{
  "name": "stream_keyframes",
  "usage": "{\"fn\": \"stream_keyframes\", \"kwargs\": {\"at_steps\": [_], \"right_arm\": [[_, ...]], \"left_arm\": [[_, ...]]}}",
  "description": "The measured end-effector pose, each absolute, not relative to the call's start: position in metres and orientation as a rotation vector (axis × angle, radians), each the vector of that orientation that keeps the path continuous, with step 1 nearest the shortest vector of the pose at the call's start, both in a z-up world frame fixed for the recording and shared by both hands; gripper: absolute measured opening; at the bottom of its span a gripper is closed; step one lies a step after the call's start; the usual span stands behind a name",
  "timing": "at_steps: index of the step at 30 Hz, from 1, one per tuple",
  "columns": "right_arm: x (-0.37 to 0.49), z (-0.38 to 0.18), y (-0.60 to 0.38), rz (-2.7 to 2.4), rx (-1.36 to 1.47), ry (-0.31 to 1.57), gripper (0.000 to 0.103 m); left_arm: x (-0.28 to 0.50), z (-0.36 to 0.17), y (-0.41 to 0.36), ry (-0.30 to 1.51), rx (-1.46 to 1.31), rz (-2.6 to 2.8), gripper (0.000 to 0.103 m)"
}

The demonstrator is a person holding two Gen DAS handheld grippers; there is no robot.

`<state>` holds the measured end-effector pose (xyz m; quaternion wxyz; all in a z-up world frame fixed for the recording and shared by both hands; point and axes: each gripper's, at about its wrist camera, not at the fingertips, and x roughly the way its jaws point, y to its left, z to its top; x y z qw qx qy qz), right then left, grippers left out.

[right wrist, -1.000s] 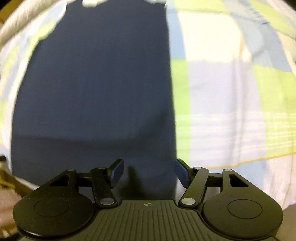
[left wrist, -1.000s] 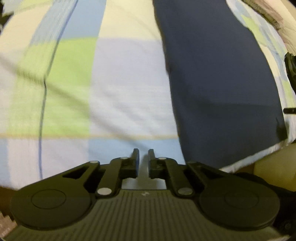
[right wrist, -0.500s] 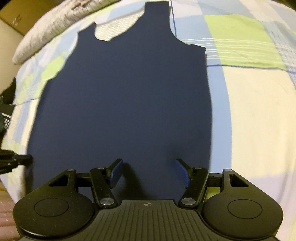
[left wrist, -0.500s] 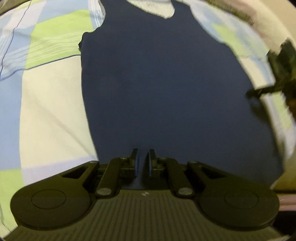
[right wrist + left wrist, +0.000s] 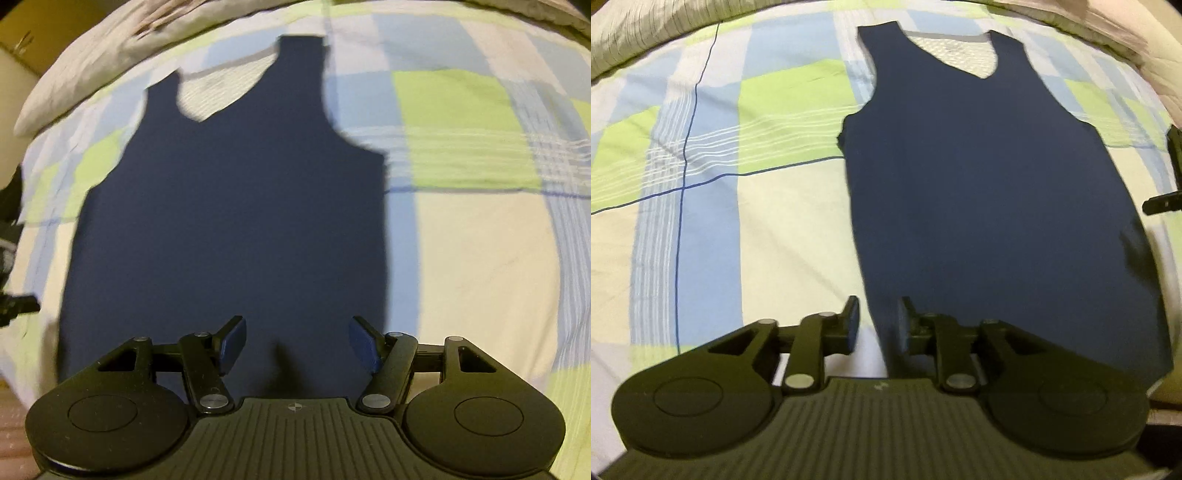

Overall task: Fold clothes
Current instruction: 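Open both grippers and pull back from the flattened navy top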

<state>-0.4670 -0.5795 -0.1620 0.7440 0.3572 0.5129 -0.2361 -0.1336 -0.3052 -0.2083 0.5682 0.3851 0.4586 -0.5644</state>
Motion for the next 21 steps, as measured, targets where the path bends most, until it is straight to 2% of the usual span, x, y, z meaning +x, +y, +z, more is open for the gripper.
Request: {"fn": "stream_keyframes", "kwargs": {"at_steps": [2, 3, 6, 8, 10, 21], "right_arm": [[-0.472, -0.15, -0.556, -0.523, 0.785, 1.136, 0.065], [-0.476, -0.143, -0.542, -0.537, 0.789, 1.143, 0.066], [-0.494, -0.123, -0.504, -0.598, 0.806, 1.145, 0.084], [-0.507, -0.113, -0.48, -0.632, 0.822, 1.141, 0.084], [-0.52, -0.104, -0.455, -0.67, 0.837, 1.143, 0.084], [-0.557, -0.064, -0.355, -0.721, 0.757, 1.261, 0.084]], "left_arm": [[-0.142, -0.197, -0.281, 1.07, 0.924, -1.328, 0.041], [-0.146, -0.191, -0.268, 1.068, 0.932, -1.328, 0.044], [-0.156, -0.182, -0.248, 1.092, 0.932, -1.326, 0.06], [-0.161, -0.173, -0.232, 1.087, 0.935, -1.331, 0.075], [-0.165, -0.165, -0.213, 1.077, 0.942, -1.333, 0.079], [-0.195, -0.138, -0.125, 1.108, 0.866, -1.243, 0.081]]}}
